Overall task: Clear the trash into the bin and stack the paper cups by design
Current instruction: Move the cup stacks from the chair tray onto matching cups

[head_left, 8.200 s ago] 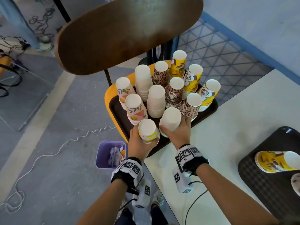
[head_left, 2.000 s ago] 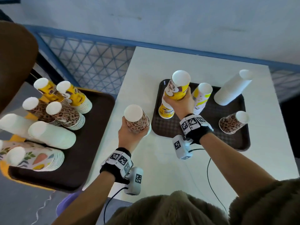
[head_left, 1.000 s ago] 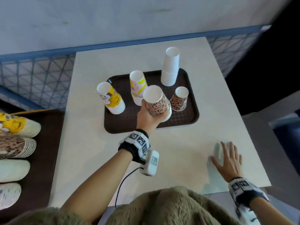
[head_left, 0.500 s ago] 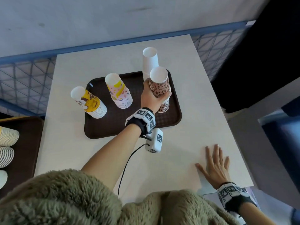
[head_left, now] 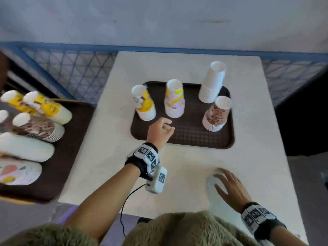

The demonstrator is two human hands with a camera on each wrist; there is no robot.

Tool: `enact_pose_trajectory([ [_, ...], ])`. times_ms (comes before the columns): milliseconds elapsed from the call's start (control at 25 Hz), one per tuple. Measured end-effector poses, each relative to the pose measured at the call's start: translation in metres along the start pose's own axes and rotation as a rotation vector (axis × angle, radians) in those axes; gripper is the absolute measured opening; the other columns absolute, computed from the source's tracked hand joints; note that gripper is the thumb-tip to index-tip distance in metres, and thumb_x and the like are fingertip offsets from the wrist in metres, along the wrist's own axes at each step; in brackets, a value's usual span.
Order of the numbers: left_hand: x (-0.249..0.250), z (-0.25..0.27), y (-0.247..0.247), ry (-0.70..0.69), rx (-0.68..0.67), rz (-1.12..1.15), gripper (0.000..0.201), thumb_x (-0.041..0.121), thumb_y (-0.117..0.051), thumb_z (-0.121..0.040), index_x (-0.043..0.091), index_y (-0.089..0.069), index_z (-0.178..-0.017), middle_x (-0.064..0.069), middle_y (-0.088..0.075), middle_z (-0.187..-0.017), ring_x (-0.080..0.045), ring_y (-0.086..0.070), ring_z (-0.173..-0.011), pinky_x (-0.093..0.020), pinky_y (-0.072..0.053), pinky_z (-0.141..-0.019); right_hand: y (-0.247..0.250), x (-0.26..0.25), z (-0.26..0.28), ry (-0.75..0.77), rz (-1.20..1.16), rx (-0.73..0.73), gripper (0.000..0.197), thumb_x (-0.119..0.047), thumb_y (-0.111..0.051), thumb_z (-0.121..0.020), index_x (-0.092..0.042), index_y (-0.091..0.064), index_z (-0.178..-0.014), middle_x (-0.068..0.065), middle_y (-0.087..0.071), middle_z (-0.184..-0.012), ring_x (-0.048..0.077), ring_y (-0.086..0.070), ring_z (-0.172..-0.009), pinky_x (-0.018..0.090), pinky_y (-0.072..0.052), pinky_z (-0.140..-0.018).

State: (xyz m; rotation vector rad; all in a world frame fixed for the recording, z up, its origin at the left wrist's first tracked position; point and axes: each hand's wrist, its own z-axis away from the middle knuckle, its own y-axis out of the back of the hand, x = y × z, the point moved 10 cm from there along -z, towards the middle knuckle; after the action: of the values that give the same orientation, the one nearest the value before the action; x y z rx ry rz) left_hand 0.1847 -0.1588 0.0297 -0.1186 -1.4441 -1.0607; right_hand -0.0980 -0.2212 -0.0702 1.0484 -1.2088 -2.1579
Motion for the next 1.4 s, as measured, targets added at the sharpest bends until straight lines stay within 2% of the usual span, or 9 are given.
enact_pose_trajectory([
  [80, -0.031, 0.014, 0.055, 0.034, 0.127, 0.004, 0.018, 0.011, -0.064, -0.078, 0.006, -0.064, -0.096, -0.016, -0.070, -0.088, -0.027, -0.066, -0.083, -0.033, -0.050, -0.087, 0.014, -0.067, -0.038, 0.138, -0.053, 0.010, 0.046, -0.048, -0.029, -0.090, -0.019, -0.065, -0.099, 0.004, -0.070, -0.100, 0.024, -0.069, -0.087, 0.033, -0.055, -0.074],
  [240, -0.093, 0.058, 0.179, 0.117, 0.394, -0.003, 0.014, 0.008, -0.060, -0.080, 0.009, -0.063, -0.094, -0.003, -0.064, -0.079, -0.018, -0.060, -0.073, -0.028, -0.048, -0.078, 0.018, -0.224, -0.105, 0.328, -0.159, -0.076, 0.017, -0.023, -0.056, -0.086, -0.018, -0.068, -0.097, -0.001, -0.071, -0.092, 0.017, -0.066, -0.083, 0.029, -0.052, -0.079],
  [400, -0.158, 0.124, 0.313, 0.184, 0.719, -0.066, 0.018, 0.010, -0.060, -0.080, 0.011, -0.062, -0.098, -0.004, -0.066, -0.091, -0.022, -0.061, -0.085, -0.033, -0.051, -0.081, 0.005, -0.412, -0.141, 0.608, -0.292, -0.120, 0.015, -0.021, -0.064, -0.079, -0.014, -0.067, -0.091, 0.006, -0.071, -0.083, 0.018, -0.063, -0.071, 0.033, -0.052, -0.077],
  [560, -0.215, 0.177, 0.406, 0.279, 0.914, -0.149, 0.034, 0.014, -0.065, -0.078, 0.009, -0.055, -0.110, -0.015, -0.057, -0.112, -0.034, -0.055, -0.102, -0.044, -0.048, -0.088, -0.009, -0.552, -0.158, 0.701, -0.437, -0.113, 0.035, -0.017, -0.069, -0.077, -0.010, -0.061, -0.110, 0.011, -0.069, -0.096, 0.017, -0.060, -0.081, 0.029, -0.049, -0.084],
  [680, -0.244, 0.191, 0.442, 0.290, 0.926, -0.094, 0.045, 0.018, -0.070, -0.076, 0.011, -0.049, -0.116, -0.009, -0.053, -0.116, -0.025, -0.053, -0.101, -0.035, -0.048, -0.081, -0.025, -0.620, -0.175, 0.684, -0.453, -0.127, 0.054, -0.020, -0.070, -0.076, -0.011, -0.049, -0.125, 0.010, -0.060, -0.122, 0.022, -0.056, -0.110, 0.032, -0.042, -0.095],
  [800, -0.266, 0.182, 0.450, 0.301, 0.842, -0.016, 0.058, 0.023, -0.074, -0.072, 0.016, -0.044, -0.121, 0.001, -0.049, -0.118, -0.024, -0.048, -0.115, -0.037, -0.046, -0.090, -0.047, -0.655, -0.194, 0.646, -0.398, -0.164, 0.069, -0.020, -0.072, -0.073, -0.012, -0.038, -0.133, 0.014, -0.050, -0.133, 0.029, -0.046, -0.122, 0.038, -0.038, -0.101],
  [920, -0.281, 0.163, 0.455, 0.325, 0.786, 0.018, 0.070, 0.026, -0.078, -0.067, 0.016, -0.041, -0.126, -0.005, -0.051, -0.129, -0.026, -0.049, -0.117, -0.040, -0.045, -0.095, -0.070, -0.673, -0.208, 0.615, -0.376, -0.226, 0.078, -0.014, -0.075, -0.069, -0.011, -0.035, -0.135, 0.013, -0.049, -0.135, 0.029, -0.044, -0.126, 0.038, -0.036, -0.104],
  [1080, -0.299, 0.140, 0.445, 0.369, 0.701, 0.141, 0.074, 0.025, -0.079, -0.067, 0.019, -0.038, -0.128, 0.000, -0.053, -0.124, -0.023, -0.051, -0.117, -0.034, -0.044, -0.094, -0.095, -0.668, -0.219, 0.525, -0.372, -0.269, 0.065, -0.016, -0.075, -0.069, -0.010, -0.044, -0.126, 0.012, -0.056, -0.126, 0.031, -0.051, -0.118, 0.036, -0.040, -0.096],
  [1400, -0.316, 0.141, 0.394, 0.344, 0.672, 0.296, 0.069, 0.045, -0.078, -0.055, 0.029, -0.047, -0.115, 0.002, -0.060, -0.118, -0.015, -0.056, -0.111, -0.040, -0.050, -0.095, -0.092, -0.595, -0.212, 0.488, -0.373, -0.010, 0.070, -0.031, -0.085, -0.053, -0.001, -0.057, -0.111, 0.019, -0.055, -0.106, 0.034, -0.055, -0.101, 0.036, -0.045, -0.090],
])
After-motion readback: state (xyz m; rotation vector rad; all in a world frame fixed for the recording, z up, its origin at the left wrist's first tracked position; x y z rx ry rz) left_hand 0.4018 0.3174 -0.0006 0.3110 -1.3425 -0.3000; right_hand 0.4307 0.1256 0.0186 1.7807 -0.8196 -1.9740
